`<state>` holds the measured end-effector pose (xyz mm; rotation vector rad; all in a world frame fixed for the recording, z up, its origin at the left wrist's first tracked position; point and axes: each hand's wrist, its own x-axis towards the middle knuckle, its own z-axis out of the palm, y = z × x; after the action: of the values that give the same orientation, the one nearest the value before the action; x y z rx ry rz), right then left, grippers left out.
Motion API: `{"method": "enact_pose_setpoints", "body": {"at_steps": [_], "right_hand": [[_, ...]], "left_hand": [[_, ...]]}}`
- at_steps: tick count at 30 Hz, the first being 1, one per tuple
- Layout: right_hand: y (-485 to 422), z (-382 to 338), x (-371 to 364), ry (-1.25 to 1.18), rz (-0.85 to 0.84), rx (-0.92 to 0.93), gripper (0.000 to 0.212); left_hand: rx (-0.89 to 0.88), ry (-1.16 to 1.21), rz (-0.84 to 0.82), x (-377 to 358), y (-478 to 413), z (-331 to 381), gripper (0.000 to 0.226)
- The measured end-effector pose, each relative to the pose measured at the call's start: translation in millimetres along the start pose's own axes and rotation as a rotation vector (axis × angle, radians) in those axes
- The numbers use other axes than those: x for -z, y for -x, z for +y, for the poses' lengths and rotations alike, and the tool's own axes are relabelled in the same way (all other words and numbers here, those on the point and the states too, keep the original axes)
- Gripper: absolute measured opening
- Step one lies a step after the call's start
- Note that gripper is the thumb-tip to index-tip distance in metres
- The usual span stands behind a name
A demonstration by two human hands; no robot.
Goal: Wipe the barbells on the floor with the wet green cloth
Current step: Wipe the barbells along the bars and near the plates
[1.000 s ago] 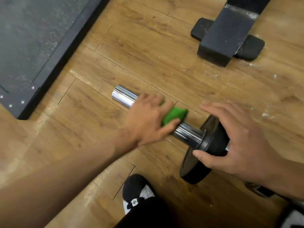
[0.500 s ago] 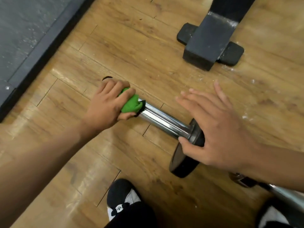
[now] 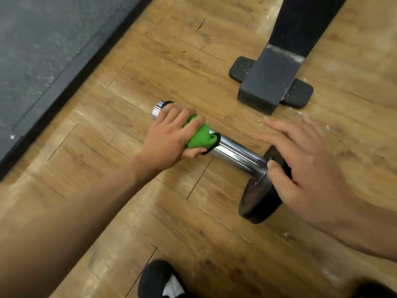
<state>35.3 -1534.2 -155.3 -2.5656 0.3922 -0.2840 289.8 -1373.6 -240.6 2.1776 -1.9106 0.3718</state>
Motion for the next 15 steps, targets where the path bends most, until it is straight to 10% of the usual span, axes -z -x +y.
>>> {"method": "enact_pose_setpoints", "body": {"at_steps": [4, 11, 15], "right_hand": [[-4.6, 7.3, -3.9, -0.048, 0.068, 0.029, 0.04], [-27.1, 44.5, 3.5, -0.054, 0.1, 0.105, 0.036], [-39.3, 57.5, 10.4, -0.14, 0.078, 0.069, 0.036]], "left_hand": [[0.205, -0.008, -0.023, -1.6, -12.6, 18.7, 0.081], [-0.106, 0.027, -0.038, -12.3, -42.6, 66.3, 0.066], [0.012, 0.012, -0.044, -10.2, -39.9, 3.2, 0.076]]}}
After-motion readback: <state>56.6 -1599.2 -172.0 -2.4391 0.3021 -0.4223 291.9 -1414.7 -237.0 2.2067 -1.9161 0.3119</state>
